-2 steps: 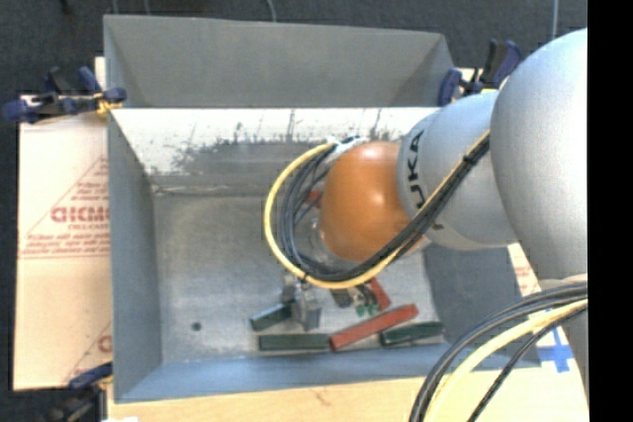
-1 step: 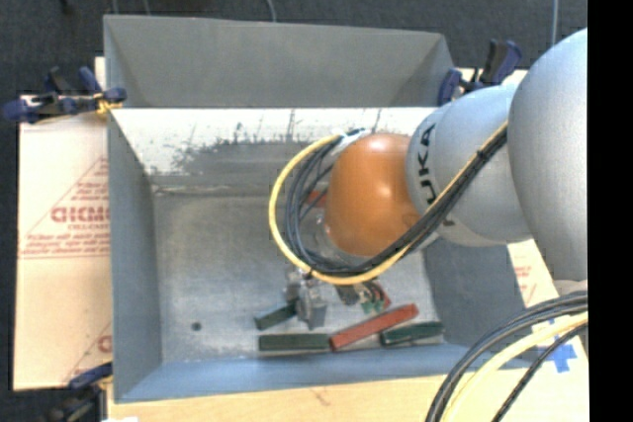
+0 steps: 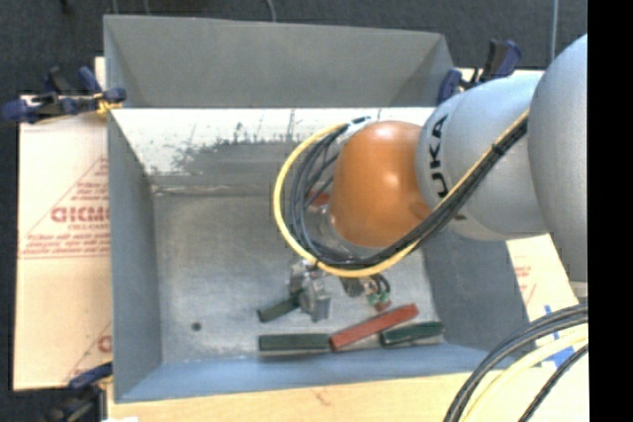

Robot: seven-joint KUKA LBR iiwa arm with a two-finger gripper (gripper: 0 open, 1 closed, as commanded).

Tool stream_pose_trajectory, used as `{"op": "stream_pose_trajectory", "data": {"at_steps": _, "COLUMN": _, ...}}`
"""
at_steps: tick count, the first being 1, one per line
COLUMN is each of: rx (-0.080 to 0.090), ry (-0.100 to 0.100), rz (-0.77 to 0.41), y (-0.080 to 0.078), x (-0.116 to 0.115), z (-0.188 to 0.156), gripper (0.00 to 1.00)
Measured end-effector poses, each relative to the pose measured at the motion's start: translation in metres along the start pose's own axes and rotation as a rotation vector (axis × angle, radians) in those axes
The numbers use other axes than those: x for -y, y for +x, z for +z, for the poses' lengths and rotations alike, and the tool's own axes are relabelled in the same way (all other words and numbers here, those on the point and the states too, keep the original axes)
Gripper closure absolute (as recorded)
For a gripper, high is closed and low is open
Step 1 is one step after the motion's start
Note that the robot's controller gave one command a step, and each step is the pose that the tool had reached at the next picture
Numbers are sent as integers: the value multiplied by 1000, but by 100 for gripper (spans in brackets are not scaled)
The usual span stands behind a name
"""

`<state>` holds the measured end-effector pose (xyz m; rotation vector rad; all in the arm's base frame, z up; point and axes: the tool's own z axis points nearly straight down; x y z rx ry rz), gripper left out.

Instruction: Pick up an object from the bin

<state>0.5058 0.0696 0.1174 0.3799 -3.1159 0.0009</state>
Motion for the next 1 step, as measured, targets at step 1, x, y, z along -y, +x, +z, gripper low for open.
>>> {"op": "stream_pose_trajectory", "data": {"at_steps": 1, "rx": 5, "ry": 1, "rz": 0, "y": -1, "x": 0, "z": -18, "gripper": 100}}
